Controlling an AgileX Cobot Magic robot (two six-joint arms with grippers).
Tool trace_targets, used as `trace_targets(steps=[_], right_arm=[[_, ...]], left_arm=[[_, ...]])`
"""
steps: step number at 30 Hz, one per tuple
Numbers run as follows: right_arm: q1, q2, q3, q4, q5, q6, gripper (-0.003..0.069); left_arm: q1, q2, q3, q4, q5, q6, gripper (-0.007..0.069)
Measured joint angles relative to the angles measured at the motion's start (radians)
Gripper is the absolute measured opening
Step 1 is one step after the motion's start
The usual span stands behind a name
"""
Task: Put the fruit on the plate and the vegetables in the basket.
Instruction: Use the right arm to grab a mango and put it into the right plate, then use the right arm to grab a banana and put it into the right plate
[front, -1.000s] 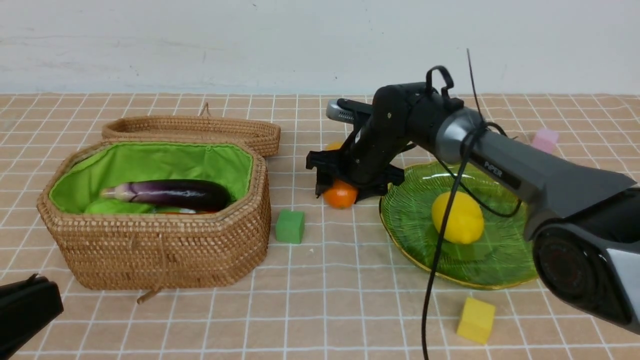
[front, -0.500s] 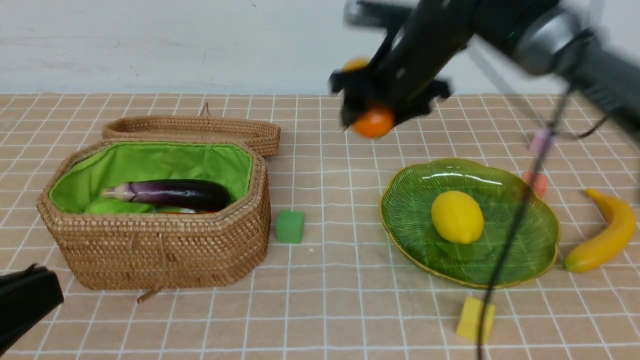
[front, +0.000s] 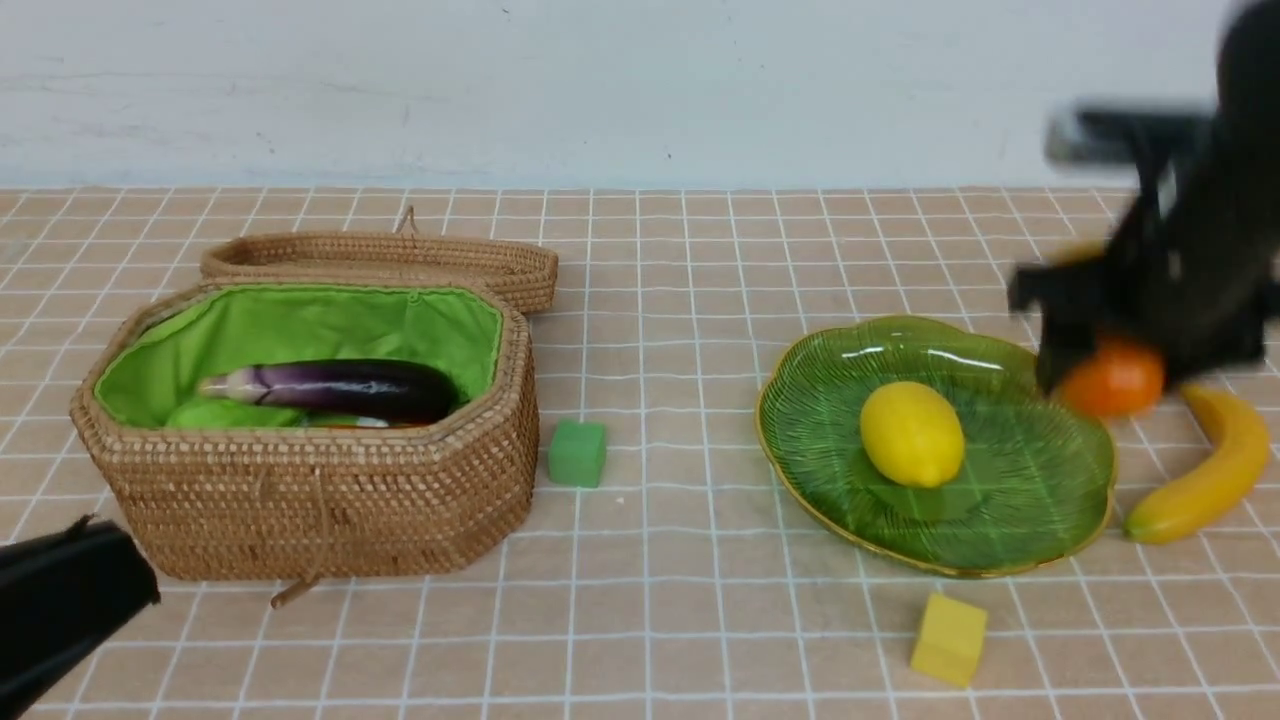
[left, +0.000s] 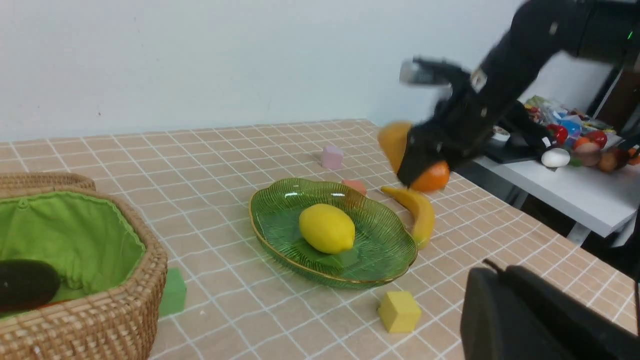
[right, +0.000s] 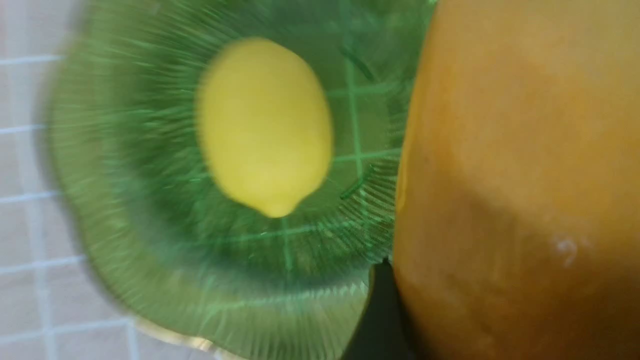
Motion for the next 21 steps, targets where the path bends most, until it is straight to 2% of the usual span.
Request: trace_targets(steps=[4,8,12,13,17,20,21], right_arm=[[-0.034,0.052,0.106,0.095,-0.180,-0.006,0.0547],[-0.035,0.095,0.107,0.104,-0.235,-0.031,0.0572],[-0.035,0.094,0.077,0.107,-0.178,-0.037,0.0674],[-0.035,0.088,0.070,0.106,-0.160,-0.037,0.0679],[-0.044,0.042,0.050,0.058,-0.100,-0.020,0.0671],[-0.119,0.007,0.046,-0.045,-0.056,0.082,0.0616],[-0.126,0.007,0.045,-0.045,-0.055,0.089,0.0616]], left_arm=[[0.000,0.000,0.000,-0.028,0.006,0.021,0.0004],[0.000,0.000,0.000,-0.034,0.008,0.022,0.0004],[0.000,0.000,0.000,-0.036,0.012,0.022,0.0004],[0.000,0.000,0.000,-0.036,0.013,0.022,0.0004],[0.000,0.000,0.000,-0.036,0.014,0.023,0.0004],[0.000,0.000,0.000,-0.036,0.014,0.024,0.0004],[0.000,0.000,0.000,-0.036,0.014,0.024,0.0004]])
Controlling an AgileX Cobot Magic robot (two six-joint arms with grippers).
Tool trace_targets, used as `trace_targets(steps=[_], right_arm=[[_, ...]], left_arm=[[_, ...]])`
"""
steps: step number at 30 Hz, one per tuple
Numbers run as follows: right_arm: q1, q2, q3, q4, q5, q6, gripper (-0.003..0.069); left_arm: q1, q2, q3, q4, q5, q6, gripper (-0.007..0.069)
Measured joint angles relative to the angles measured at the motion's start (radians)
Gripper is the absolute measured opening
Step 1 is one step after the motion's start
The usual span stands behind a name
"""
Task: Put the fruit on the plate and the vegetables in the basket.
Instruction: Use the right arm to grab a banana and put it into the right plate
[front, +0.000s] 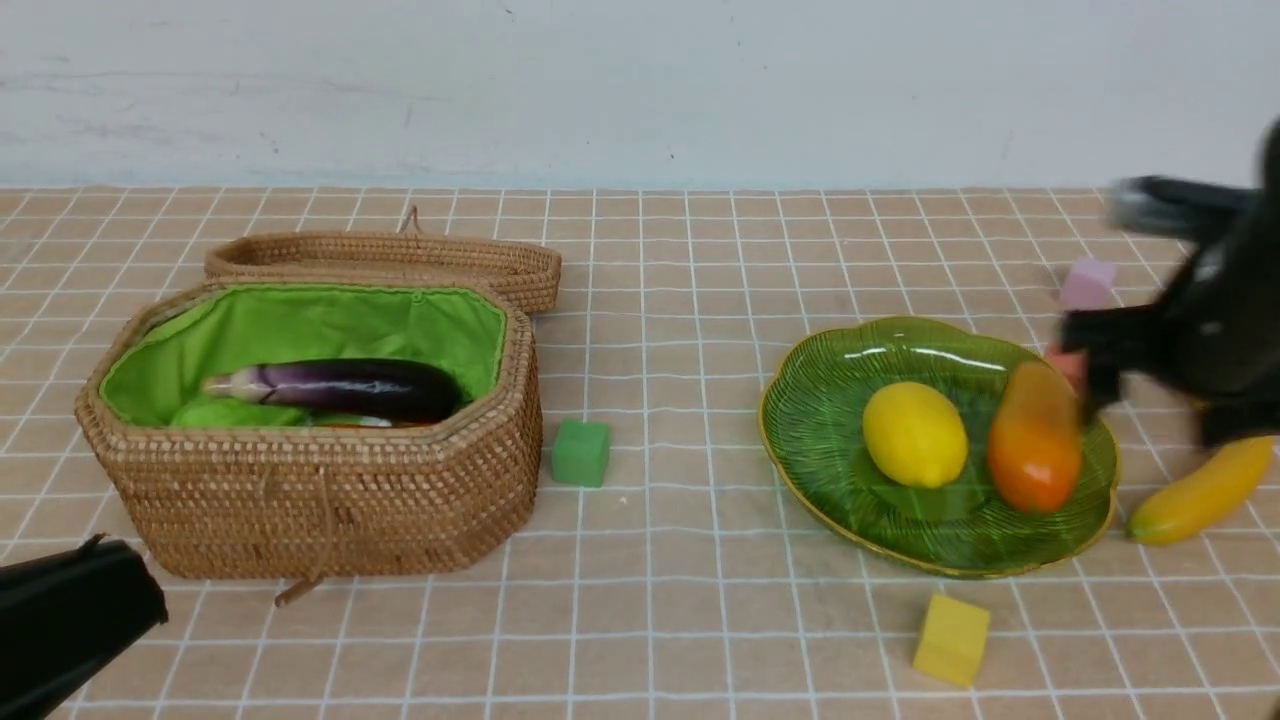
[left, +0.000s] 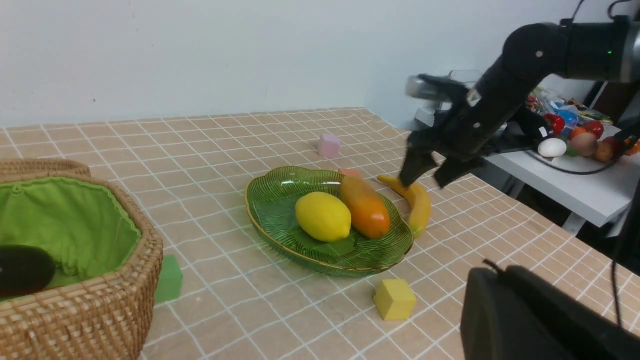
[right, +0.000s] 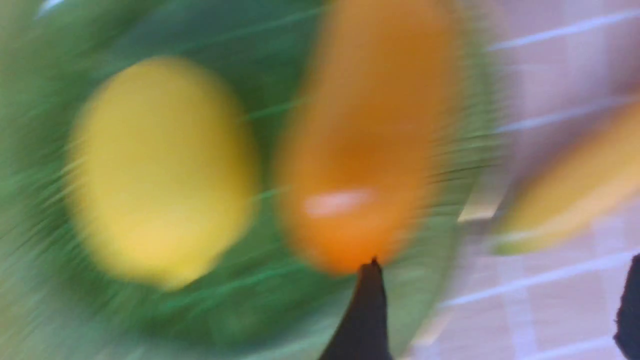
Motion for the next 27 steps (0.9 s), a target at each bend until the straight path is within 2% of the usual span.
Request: trace_targets(steps=[3,9,13,16,19,20,21,27], right_arm=[[-0.136,0.040,-0.003,-0.032,-0.038,0.079,0.0564],[-0.236,0.205,-0.012,0.066,-0.201,0.048,0.0552],[-0.254,0.295,-0.026,0.088,-0.216,0.010,0.0549],[-0.255,0.306,-0.037,0.090,-0.218,-0.023,0.0517],[-0.256,0.306,-0.043,0.082,-0.203,-0.073,0.0376],[-0.256,0.306,-0.044,0.082,-0.198,-0.076,0.0363],[-0.256,0.299,-0.051,0.073,-0.178,-0.093,0.0307],[-0.238,0.159,-0.089,0.095,-0.106,-0.151,0.0321]], left_arm=[[0.000,0.000,0.000,0.000,0.011,0.001,0.0004],[0.000,0.000,0.000,0.000,0.033,0.002,0.0004],[0.000,0.000,0.000,-0.001,0.040,0.002,0.0004],[0.000,0.000,0.000,-0.001,0.040,0.002,0.0004],[0.000,0.000,0.000,-0.004,0.040,0.002,0.0004],[0.000,0.000,0.000,-0.004,0.040,0.002,0.0004],[0.000,0.000,0.000,-0.005,0.042,0.002,0.0004],[0.000,0.000,0.000,-0.005,0.046,0.002,0.0004]])
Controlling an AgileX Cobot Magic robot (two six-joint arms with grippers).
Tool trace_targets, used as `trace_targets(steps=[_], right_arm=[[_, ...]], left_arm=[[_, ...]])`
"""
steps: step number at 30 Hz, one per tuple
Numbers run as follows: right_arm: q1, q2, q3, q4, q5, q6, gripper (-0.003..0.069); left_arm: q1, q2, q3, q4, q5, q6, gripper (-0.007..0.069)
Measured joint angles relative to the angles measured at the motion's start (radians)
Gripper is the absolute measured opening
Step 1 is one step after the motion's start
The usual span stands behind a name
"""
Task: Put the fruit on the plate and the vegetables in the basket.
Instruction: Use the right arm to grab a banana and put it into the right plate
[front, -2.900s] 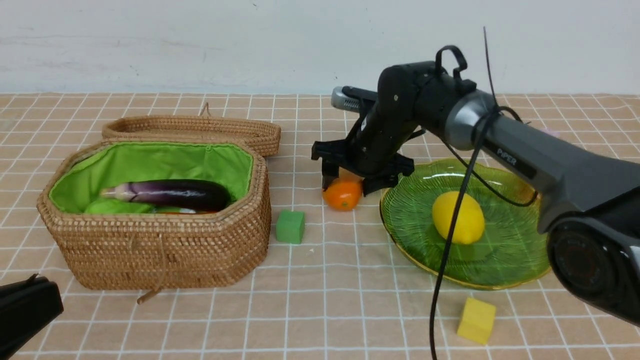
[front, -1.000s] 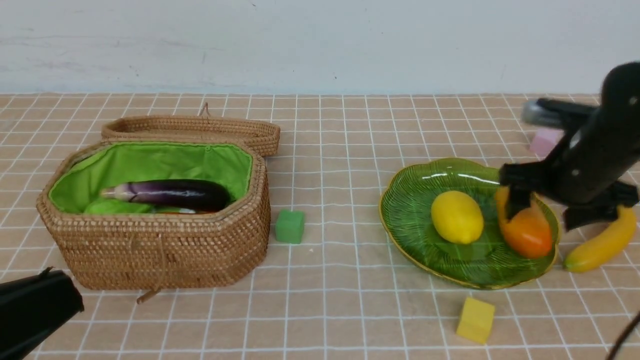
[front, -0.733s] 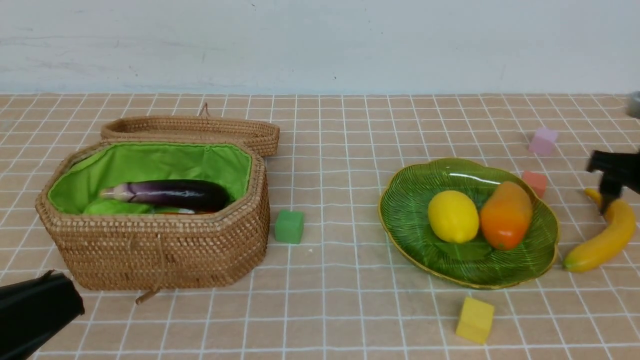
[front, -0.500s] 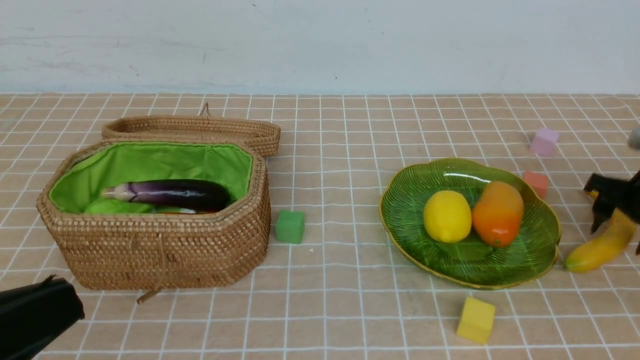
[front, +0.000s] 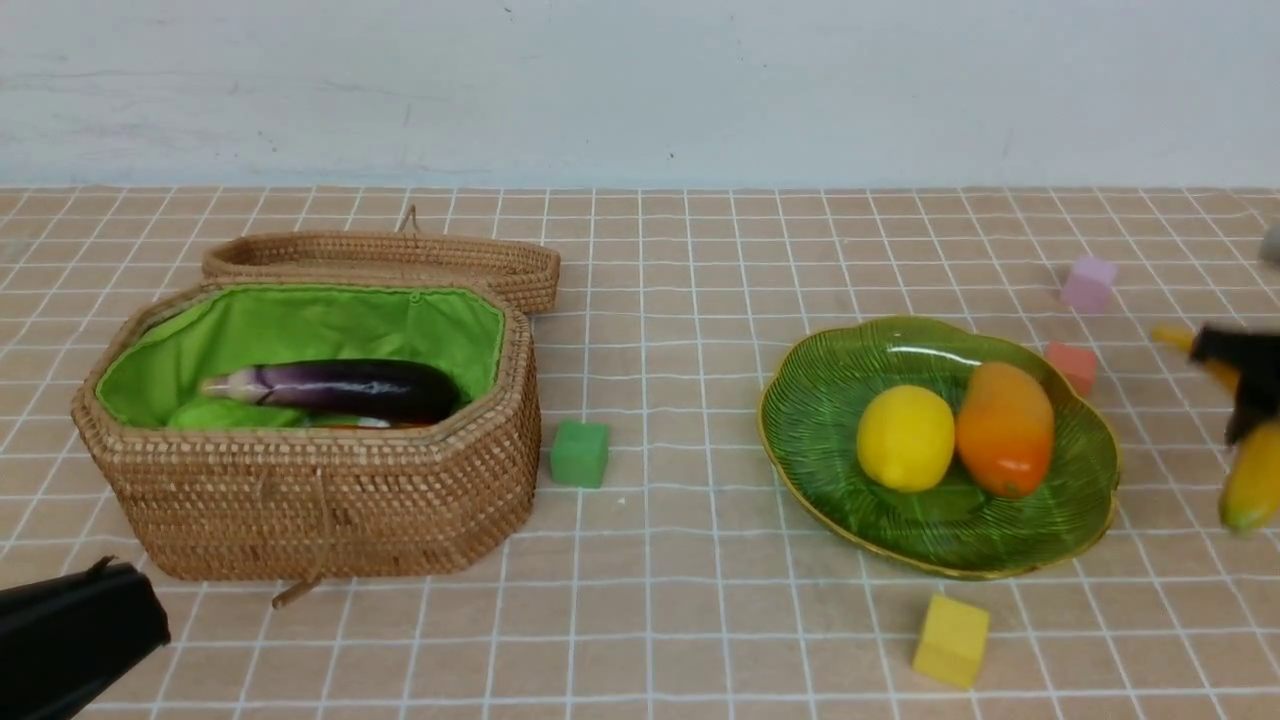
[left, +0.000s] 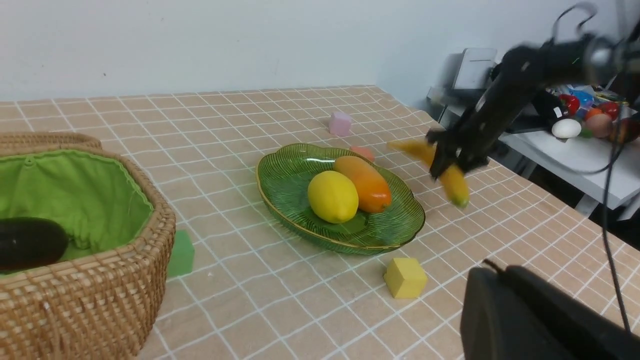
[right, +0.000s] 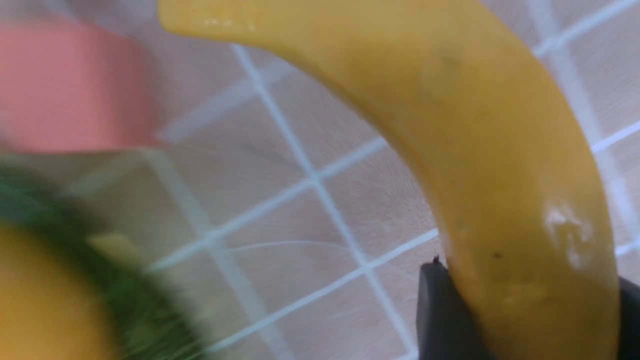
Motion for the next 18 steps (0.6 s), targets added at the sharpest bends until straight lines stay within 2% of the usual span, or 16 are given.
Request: trace_targets(steps=[1,3,8,9,10,13,18], right_arm=[[0.019,-0.039,-0.005,0.026,0.001,-0.042,0.0321],[0.105,-0.119,-0.010,0.122,-0.004,-0.248,0.0321],[0.274,-0.111,-0.014,0.234,-0.001,-0.702,0.0321],[0.279,-0.107,-0.014,0.236,-0.001,-0.715,0.0321],[0.312,-0.092,-0.014,0.241,-0.004,-0.805,0.0321],[0.351,-0.063,-0.014,0.222,-0.057,-0.880,0.0321],[0.359,-0.027,-0.024,0.103,-0.203,-0.908,0.0321]], left_arm=[[0.000,0.000,0.000,0.000,0.000,0.000,0.0004],[0.000,0.000,0.000,0.000,0.001,0.000,0.0005],[0.000,0.000,0.000,0.000,0.006,0.000,0.0005],[0.000,0.000,0.000,0.000,0.006,0.000,0.0005],[0.000,0.000,0.000,0.000,0.008,0.000,0.0005],[0.000,0.000,0.000,0.000,0.008,0.000,0.0006],[0.000,0.000,0.000,0.000,0.008,0.000,0.0008]])
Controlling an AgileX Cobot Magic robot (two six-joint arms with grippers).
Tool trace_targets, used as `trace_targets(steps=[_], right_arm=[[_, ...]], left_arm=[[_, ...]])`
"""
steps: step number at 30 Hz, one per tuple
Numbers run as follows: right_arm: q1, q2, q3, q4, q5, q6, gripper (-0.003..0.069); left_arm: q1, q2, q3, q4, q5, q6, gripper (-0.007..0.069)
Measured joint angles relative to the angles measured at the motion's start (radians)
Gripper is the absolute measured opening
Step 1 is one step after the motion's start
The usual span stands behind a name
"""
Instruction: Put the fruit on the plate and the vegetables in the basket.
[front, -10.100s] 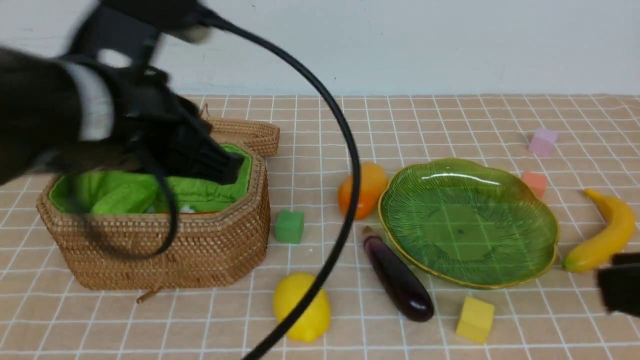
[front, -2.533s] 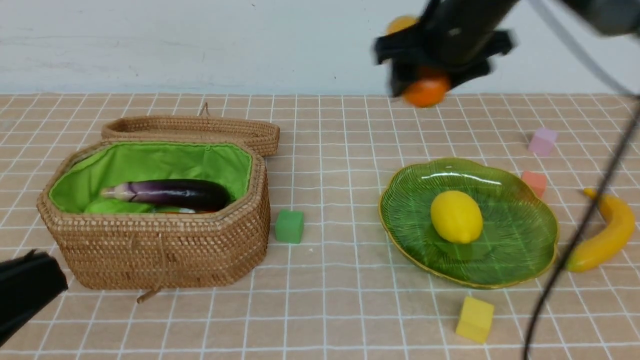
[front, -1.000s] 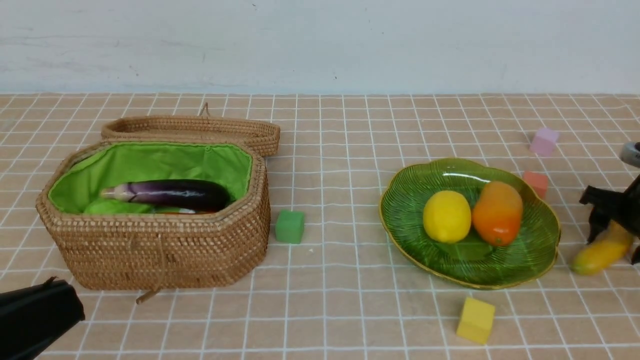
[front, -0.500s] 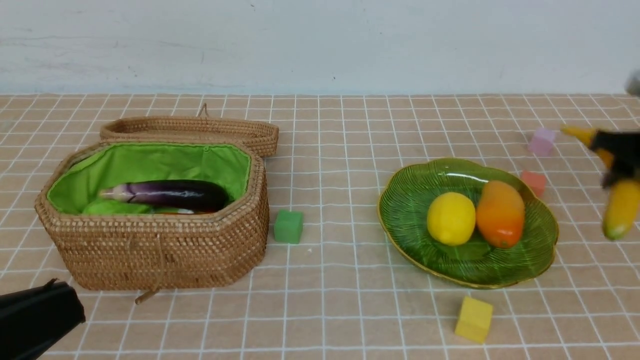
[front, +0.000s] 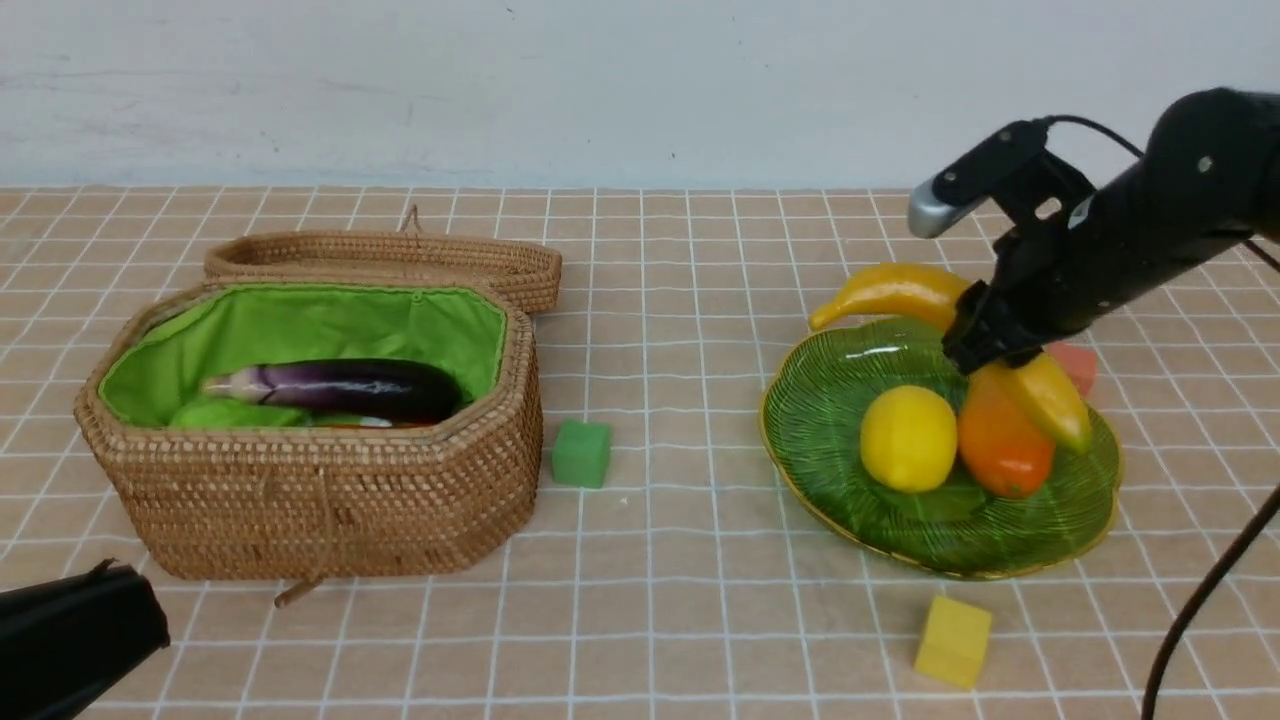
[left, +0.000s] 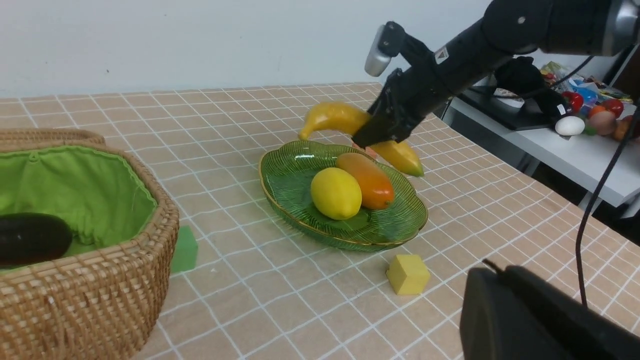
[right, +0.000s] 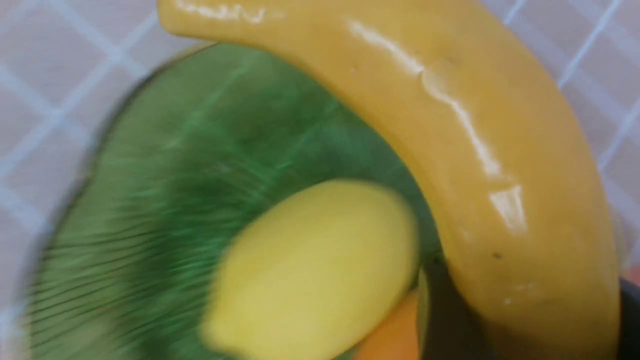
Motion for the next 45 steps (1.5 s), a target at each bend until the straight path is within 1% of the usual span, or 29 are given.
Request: trace_targets(steps=[1,2,3,4,5,6,7,10,15,16,18,20,23,25,26,28,30,31,32,33,35,36,37,39,40,41,44,45], right_arm=[[0.000,0.008,-0.001,-0.044,-0.042,-0.002,0.0321],[0.000,0.011,-0.001,-0.059,-0.047,-0.002,0.0321],[0.000,0.029,-0.001,-0.113,-0.089,-0.002,0.0321],[0.000,0.031,-0.001,-0.120,-0.094,-0.003,0.0321],[0.000,0.055,-0.001,-0.169,-0.127,-0.003,0.0321],[0.000,0.058,-0.001,-0.174,-0.129,-0.003,0.0321],[0.000,0.078,-0.001,-0.211,-0.145,0.003,0.0321],[0.000,0.110,-0.001,-0.249,-0.154,0.039,0.0321],[0.000,0.118,-0.001,-0.261,-0.168,0.054,0.0330],[0.000,0.117,-0.001,-0.262,-0.170,0.054,0.0351],[0.000,0.117,-0.001,-0.262,-0.169,0.055,0.0441],[0.000,0.117,-0.001,-0.262,-0.168,0.055,0.0511],[0.000,0.117,-0.001,-0.262,-0.168,0.055,0.0598],[0.000,0.117,-0.001,-0.263,-0.168,0.055,0.0617],[0.000,0.117,-0.001,-0.263,-0.168,0.055,0.0615],[0.000,0.117,-0.001,-0.263,-0.174,0.055,0.0596],[0.000,0.117,-0.001,-0.263,-0.175,0.055,0.0561],[0.000,0.117,-0.001,-0.263,-0.175,0.055,0.0557],[0.000,0.111,-0.001,-0.263,-0.169,0.063,0.0524],[0.003,0.104,-0.001,-0.262,-0.158,0.072,0.0506],[0.009,0.068,-0.001,-0.251,-0.115,0.114,0.0462],[0.014,0.038,-0.001,-0.239,-0.078,0.158,0.0433],[0.016,0.024,-0.001,-0.230,-0.061,0.179,0.0419],[0.025,-0.085,0.001,-0.187,0.057,0.327,0.0300],[0.026,-0.130,0.009,-0.174,0.096,0.381,0.0252],[0.027,-0.190,0.025,-0.159,0.142,0.425,0.0189],[0.030,-0.378,0.125,-0.107,0.252,0.501,0.0030],[0.029,-0.453,0.180,-0.081,0.278,0.522,0.0003]], left_arm=[[0.000,0.000,0.000,0.000,0.000,0.000,0.0008],[0.000,0.000,0.000,0.000,0.001,0.000,0.0008],[0.000,0.000,0.000,0.000,0.001,0.000,0.0010],[0.000,0.000,0.000,0.000,0.001,0.000,0.0010],[0.000,0.000,0.000,0.000,0.001,0.000,0.0012],[0.000,0.000,0.000,0.000,0.001,0.000,0.0013],[0.000,0.000,0.000,0.000,0.001,0.000,0.0015],[0.000,0.000,0.000,0.000,0.002,0.000,0.0018],[0.000,0.000,0.000,0.000,0.002,0.000,0.0018],[0.000,0.000,0.000,0.000,0.002,0.000,0.0018],[0.000,0.000,0.000,-0.001,0.002,0.000,0.0021],[0.000,0.000,0.000,-0.001,0.002,0.000,0.0022],[0.000,0.000,0.000,-0.001,0.002,0.000,0.0022],[0.000,0.000,0.000,-0.002,0.002,0.000,0.0022],[0.000,0.000,0.000,-0.003,0.002,0.000,0.0022],[0.000,0.000,0.000,-0.003,0.002,0.000,0.0022],[0.000,0.000,0.000,-0.003,0.002,0.000,0.0022],[0.000,0.000,0.000,-0.003,0.002,0.000,0.0022],[0.000,0.000,0.000,-0.003,0.002,0.000,0.0022],[0.000,0.000,0.000,-0.003,0.002,0.000,0.0022],[0.000,0.000,0.000,-0.002,0.002,0.000,0.0022],[0.000,0.000,0.000,0.001,0.002,0.000,0.0022],[0.000,0.000,0.000,0.005,0.002,0.000,0.0022],[0.000,0.000,0.000,0.015,-0.002,0.000,0.0022],[0.000,-0.001,0.000,0.017,-0.014,0.000,0.0022],[0.000,-0.004,0.000,0.020,-0.028,0.000,0.0022],[0.000,-0.048,0.012,0.038,-0.082,0.010,0.0022],[0.000,-0.073,0.021,0.043,-0.096,0.013,0.0022]])
